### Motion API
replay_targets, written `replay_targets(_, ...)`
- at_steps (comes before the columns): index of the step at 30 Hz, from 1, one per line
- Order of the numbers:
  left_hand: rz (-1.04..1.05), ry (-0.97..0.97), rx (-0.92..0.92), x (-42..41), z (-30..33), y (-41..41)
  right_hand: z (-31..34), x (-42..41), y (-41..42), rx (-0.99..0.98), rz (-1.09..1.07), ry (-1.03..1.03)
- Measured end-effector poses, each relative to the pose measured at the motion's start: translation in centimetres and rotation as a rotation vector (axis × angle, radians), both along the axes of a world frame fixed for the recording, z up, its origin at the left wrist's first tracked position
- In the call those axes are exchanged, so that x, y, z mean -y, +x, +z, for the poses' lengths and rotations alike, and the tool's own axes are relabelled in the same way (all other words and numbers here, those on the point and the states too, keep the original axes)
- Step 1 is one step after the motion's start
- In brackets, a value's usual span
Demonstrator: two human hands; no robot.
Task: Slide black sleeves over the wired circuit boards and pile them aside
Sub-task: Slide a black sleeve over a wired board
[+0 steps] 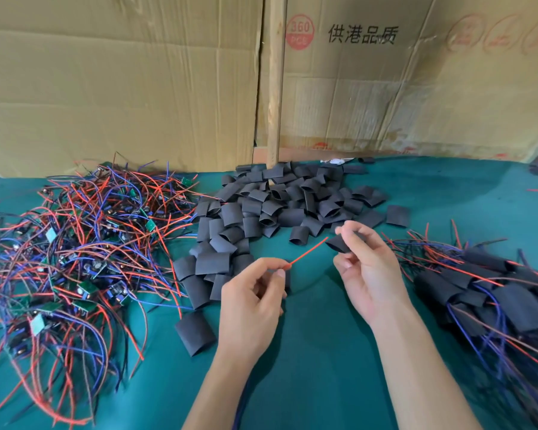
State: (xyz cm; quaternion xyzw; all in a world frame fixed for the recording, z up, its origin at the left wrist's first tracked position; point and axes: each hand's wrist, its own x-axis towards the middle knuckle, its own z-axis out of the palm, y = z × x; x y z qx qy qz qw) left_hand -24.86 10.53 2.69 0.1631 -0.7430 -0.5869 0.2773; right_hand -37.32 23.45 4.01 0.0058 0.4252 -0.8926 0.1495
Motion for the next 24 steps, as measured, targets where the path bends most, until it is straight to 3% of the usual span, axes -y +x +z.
replay_targets(24, 0.012, 0.060, 0.021, -0.1, 0.6, 0.0, 0.3, -1.7, -0.3, -0.084, 0.007, 0.086)
